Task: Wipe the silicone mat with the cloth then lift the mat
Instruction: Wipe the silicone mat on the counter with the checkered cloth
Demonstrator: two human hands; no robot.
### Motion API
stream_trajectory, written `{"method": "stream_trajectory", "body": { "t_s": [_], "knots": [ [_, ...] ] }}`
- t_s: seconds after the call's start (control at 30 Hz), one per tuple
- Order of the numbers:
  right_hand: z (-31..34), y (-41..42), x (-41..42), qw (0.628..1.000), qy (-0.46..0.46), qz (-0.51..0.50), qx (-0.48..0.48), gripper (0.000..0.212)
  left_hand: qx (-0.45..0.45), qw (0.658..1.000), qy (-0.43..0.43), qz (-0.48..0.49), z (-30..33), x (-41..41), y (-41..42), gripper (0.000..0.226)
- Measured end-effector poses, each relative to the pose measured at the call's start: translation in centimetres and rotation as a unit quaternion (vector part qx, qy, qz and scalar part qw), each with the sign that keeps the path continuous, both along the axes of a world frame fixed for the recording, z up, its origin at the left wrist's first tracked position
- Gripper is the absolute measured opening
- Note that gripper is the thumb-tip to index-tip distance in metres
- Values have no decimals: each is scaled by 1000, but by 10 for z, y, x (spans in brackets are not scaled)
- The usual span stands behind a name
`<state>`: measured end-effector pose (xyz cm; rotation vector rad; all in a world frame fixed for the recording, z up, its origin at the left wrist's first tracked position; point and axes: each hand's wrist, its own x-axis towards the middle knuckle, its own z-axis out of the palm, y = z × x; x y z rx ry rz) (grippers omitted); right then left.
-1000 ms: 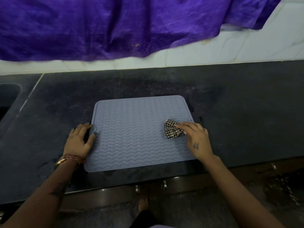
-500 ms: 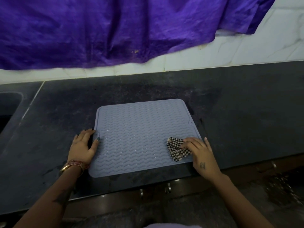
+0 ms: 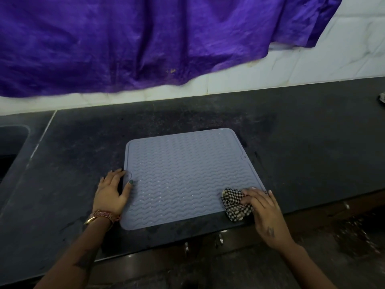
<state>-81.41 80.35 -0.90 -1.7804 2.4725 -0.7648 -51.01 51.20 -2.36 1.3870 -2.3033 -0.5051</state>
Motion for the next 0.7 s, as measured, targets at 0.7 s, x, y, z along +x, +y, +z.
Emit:
{"method": "stream_trajectory", "body": {
  "t_s": [0.7],
  "knots": [
    [36,-60,-54,985,69,-36,151,32,-2,1000,-17,0,1,0,-1,80]
  ]
}}
